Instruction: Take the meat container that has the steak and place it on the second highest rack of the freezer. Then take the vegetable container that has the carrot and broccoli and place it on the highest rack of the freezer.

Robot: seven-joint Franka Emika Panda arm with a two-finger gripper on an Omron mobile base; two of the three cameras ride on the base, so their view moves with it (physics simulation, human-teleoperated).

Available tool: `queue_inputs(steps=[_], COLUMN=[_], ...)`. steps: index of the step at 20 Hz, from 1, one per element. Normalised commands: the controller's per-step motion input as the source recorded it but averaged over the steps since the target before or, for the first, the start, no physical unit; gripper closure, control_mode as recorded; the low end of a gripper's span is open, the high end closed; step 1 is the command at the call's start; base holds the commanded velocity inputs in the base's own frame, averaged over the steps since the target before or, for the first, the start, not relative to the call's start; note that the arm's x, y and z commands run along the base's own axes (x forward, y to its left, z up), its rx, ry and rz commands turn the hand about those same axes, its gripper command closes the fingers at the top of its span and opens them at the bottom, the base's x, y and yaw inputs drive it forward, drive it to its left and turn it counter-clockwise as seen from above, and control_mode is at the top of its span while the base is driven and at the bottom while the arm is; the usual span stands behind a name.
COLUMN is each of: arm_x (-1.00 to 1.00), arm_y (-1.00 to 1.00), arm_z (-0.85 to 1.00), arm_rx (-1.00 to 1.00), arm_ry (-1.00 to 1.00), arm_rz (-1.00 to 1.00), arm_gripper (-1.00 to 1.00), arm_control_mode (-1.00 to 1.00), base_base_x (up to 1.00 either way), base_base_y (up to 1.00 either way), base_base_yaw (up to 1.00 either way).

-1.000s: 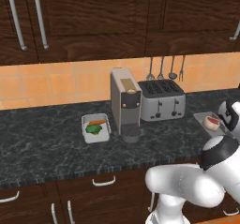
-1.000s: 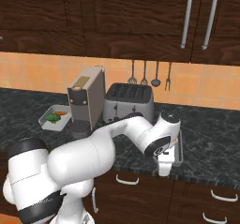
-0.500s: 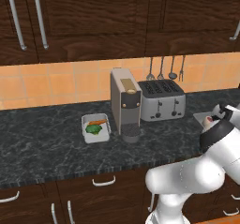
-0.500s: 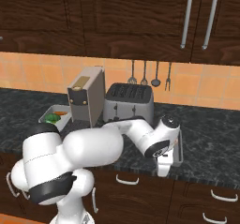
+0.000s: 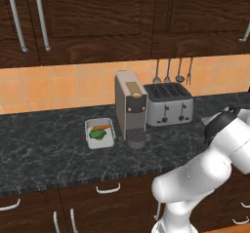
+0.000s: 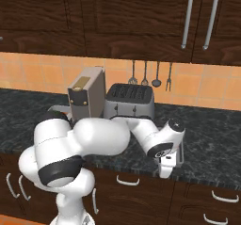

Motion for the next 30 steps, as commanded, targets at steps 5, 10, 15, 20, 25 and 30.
queue_inputs(steps=[5, 10, 15, 20, 25, 30], arm_x=[0.13, 0.11, 0.11, 0.08, 0.00, 0.00], arm_y=[-0.03, 0.00, 0.00, 0.00, 0.02, 0.17], arm_z=[-0.12, -0.17, -0.10, -0.03, 0.00, 0.00], arm_rx=[0.05, 0.02, 0.03, 0.00, 0.00, -0.01], arm_ry=[0.00, 0.00, 0.00, 0.00, 0.01, 0.04], arm_rz=[0.00, 0.00, 0.00, 0.00, 0.00, -0.02], arm_gripper=[-1.00, -1.00, -1.00, 1.00, 1.00, 1.00], arm_control_mode=[-1.00, -1.00, -1.00, -1.00, -1.00, -1.00], base_base_x=[0.00, 0.00, 0.00, 0.00, 0.00, 0.00], base_base_y=[0.00, 0.00, 0.00, 0.00, 0.00, 0.00], base_base_yaw=[0.00, 0.00, 0.00, 0.00, 0.00, 0.00])
